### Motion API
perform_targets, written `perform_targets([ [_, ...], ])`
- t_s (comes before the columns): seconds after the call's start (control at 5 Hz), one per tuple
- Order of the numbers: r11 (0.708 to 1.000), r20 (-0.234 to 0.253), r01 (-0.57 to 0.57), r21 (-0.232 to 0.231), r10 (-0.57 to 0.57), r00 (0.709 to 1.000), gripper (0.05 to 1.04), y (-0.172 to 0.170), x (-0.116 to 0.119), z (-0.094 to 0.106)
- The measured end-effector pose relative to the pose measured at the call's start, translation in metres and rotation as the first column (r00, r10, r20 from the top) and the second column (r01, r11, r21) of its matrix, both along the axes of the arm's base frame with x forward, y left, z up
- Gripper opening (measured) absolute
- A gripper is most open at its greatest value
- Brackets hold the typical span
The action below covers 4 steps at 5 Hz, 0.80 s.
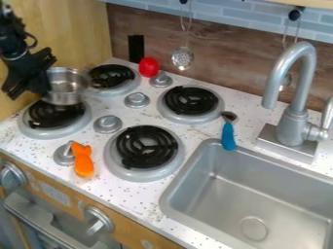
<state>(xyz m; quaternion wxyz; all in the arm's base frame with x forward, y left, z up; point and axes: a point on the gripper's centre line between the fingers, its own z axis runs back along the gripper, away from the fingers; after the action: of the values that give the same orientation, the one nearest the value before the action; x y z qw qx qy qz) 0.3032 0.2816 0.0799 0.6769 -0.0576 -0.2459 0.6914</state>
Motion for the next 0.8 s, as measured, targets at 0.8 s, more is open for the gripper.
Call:
perform_targets([
  [0.8, 0.996, -0.052, -0.071, -0.056, 0.068, 0.996, 0.083, 0.007, -0.031, -0.025],
])
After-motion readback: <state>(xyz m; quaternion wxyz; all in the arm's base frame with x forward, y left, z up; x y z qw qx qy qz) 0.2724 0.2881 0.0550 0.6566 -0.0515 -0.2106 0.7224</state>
